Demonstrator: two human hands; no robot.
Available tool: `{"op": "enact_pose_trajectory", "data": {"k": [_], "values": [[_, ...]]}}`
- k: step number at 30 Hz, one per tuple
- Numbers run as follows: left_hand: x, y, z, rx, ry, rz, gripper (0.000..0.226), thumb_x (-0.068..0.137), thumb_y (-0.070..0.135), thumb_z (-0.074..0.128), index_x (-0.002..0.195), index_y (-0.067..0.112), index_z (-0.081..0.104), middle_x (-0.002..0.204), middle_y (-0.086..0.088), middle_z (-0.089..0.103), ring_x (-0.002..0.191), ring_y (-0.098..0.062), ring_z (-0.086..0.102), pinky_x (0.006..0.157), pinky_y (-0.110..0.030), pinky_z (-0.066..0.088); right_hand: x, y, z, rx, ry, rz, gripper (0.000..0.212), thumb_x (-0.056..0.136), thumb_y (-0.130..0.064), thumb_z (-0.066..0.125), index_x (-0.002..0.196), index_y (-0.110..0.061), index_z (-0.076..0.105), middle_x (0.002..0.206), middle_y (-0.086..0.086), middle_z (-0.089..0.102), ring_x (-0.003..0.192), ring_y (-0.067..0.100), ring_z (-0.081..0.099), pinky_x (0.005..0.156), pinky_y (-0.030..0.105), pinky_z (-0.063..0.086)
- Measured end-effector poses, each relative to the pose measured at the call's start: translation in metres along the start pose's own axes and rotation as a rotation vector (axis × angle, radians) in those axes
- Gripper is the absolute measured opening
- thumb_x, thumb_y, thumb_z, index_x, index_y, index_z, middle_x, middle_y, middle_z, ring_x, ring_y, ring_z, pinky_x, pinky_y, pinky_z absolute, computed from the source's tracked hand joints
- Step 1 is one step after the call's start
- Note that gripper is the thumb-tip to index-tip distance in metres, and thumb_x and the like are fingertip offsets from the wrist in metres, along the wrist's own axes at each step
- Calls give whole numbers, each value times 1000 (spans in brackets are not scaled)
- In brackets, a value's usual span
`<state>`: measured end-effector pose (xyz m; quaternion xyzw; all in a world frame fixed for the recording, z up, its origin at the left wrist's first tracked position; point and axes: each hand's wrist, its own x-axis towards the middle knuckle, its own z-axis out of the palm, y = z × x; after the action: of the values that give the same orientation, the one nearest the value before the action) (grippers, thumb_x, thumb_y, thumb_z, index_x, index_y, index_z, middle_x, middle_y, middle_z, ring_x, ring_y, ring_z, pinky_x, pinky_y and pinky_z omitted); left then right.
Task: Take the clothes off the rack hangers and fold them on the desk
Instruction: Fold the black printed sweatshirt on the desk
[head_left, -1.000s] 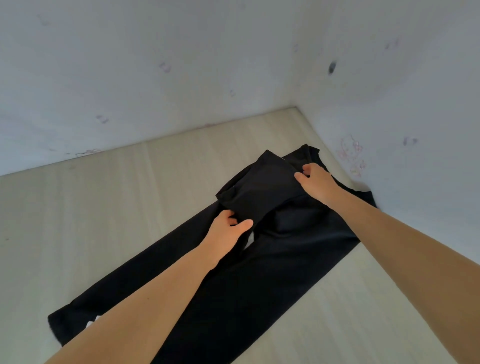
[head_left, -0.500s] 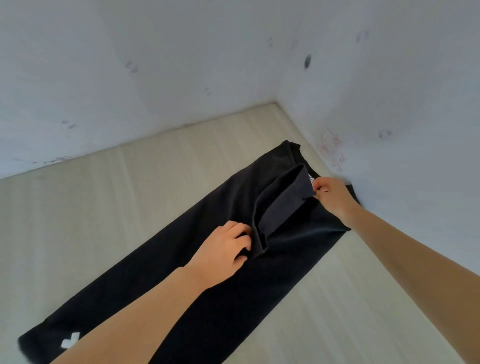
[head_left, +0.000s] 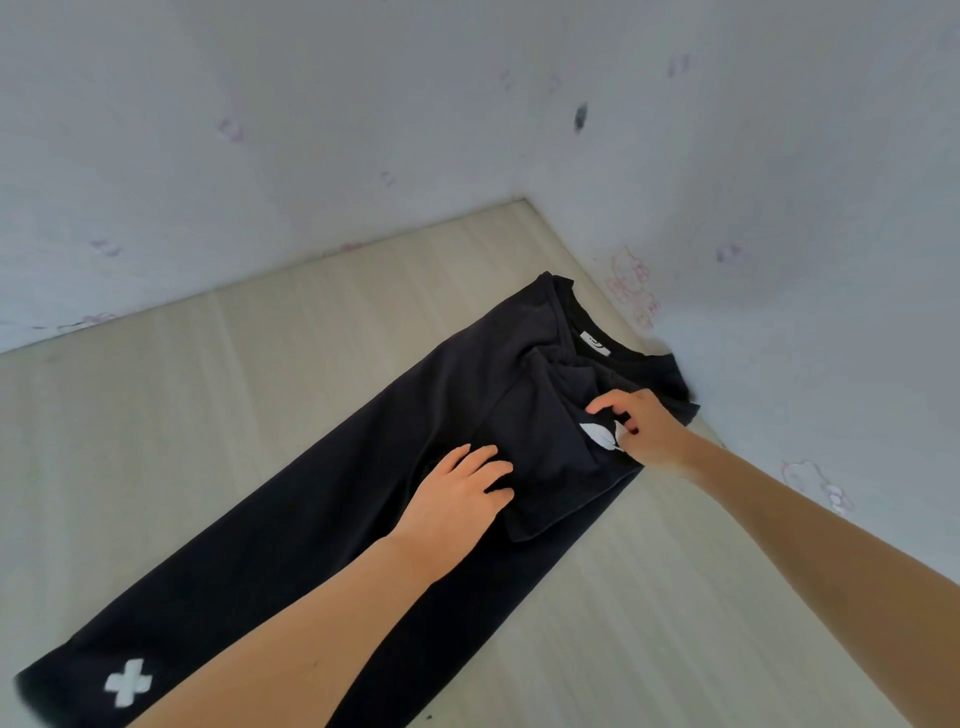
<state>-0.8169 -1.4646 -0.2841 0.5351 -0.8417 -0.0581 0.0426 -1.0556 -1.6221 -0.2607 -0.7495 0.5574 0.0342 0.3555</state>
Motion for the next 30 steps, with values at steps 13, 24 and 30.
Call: {"op": "enact_pose_trajectory", "data": {"k": [13, 24, 30], "values": [[0, 6, 7, -59, -102, 1, 40, 97, 22, 55, 137, 22, 53, 151, 2, 42, 146, -19, 26, 121, -41, 6, 11, -14, -5, -181, 248, 157, 24, 94, -13, 53, 116, -20, 46, 106, 7, 53, 101, 28, 54, 89, 45, 46], [-61, 12, -23, -278, -270, -67, 54, 104, 37, 35, 154, 30, 16, 162, 10, 11, 149, -9, 8, 117, -23, 4, -51, -6, 22, -255, 340, 310, 40, 93, -16, 54, 129, -8, 42, 129, 16, 43, 115, 37, 44, 92, 43, 41], [-113, -19, -53, -502, 6, -481, 38, 98, 24, 50, 136, 23, 49, 133, 8, 51, 121, -7, 49, 103, -23, 38, -95, -28, 64, 121, 219, 431, 46, 95, -17, 51, 134, 1, 35, 132, 18, 47, 118, 36, 49, 90, 37, 40]]}}
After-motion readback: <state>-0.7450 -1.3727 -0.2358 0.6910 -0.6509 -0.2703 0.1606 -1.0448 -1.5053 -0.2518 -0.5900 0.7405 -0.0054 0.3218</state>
